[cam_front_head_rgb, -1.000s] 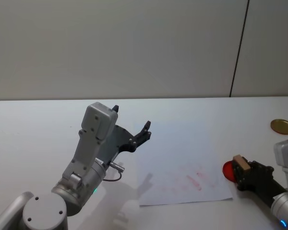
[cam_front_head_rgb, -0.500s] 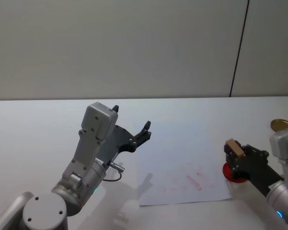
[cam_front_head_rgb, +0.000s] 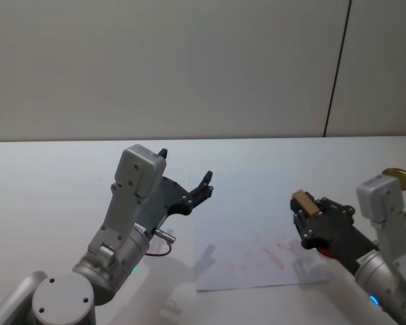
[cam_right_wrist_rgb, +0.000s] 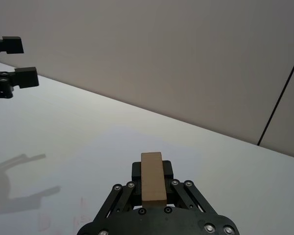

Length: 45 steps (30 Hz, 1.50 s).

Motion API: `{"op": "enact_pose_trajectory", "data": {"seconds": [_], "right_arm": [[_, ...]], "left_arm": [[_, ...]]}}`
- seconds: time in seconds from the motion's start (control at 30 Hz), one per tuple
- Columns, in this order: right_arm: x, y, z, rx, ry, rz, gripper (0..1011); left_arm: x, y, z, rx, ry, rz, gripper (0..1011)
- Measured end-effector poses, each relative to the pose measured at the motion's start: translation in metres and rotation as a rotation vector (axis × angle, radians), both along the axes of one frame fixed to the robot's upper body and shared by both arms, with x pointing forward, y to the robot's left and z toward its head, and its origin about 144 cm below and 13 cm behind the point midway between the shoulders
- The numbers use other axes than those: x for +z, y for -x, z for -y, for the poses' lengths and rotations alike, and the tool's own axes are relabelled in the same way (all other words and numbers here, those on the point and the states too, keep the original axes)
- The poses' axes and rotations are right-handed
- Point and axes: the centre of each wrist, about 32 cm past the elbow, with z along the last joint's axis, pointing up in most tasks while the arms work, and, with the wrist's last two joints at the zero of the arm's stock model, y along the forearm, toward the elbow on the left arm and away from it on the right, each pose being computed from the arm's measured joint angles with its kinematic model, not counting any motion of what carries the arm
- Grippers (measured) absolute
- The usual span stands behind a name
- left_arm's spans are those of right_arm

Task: Use the one hand to pick up the stamp and affix it onto the A4 paper.

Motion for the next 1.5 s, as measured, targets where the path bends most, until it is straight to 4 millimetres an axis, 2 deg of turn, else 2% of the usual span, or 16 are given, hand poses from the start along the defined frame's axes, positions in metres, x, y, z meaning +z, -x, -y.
{"op": "enact_pose_trajectory", "data": {"seconds": [0.27,0.87,1.5], "right_arm": [[-0.005,0.002,-0.013,0.023,-0.023,-0.039,220],[-0.037,0.009,-0.037,0.063,-0.099,-0.138,220],[-0.054,0.013,-0.05,0.072,-0.063,-0.191,220]], "left_arm": [[0.0,0.0,0.0,0.0,0.0,0.0,993],[0.0,0.0,0.0,0.0,0.0,0.0,993],[0.0,0.0,0.0,0.0,0.0,0.0,993]]}}
